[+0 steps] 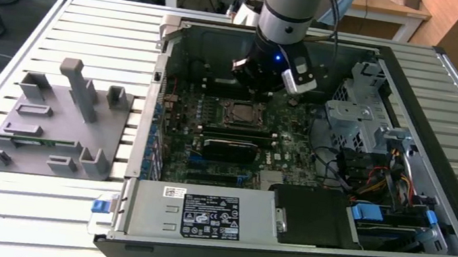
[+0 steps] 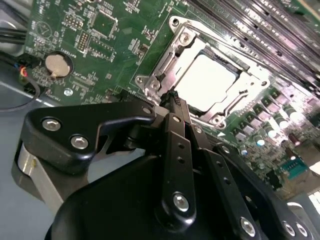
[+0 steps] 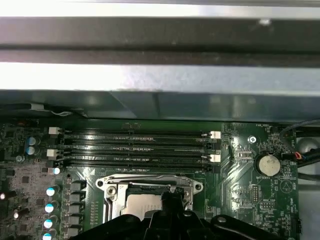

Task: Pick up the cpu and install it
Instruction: 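Install the second cpu locking lever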

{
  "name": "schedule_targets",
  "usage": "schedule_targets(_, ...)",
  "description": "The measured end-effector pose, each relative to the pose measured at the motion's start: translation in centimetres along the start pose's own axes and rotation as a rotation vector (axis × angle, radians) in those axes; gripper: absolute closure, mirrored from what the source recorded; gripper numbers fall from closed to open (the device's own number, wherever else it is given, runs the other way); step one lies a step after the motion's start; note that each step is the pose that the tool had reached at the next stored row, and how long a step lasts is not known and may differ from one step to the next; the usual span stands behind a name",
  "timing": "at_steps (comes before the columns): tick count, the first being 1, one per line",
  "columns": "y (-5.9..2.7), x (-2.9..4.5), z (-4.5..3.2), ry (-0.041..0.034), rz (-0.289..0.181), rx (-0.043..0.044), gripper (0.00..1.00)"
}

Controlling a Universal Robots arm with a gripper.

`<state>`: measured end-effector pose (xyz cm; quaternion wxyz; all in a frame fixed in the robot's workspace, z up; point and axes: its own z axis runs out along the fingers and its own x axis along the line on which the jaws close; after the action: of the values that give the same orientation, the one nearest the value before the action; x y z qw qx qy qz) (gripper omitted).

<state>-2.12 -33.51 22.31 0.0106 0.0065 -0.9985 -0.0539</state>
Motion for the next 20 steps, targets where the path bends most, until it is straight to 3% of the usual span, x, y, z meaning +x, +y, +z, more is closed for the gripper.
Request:
schedule_targets(6,-0.65,0.03,-0.14,-0.0001,0.000,0.0007,0.89)
schedule_targets(15,-2.52,0.07,-0.31,0.0000,0.000,0.0010,0.89)
schedule_targets(20,-2.83,0.09,-0.50,0.0002,-0.001,0.0014,0.89)
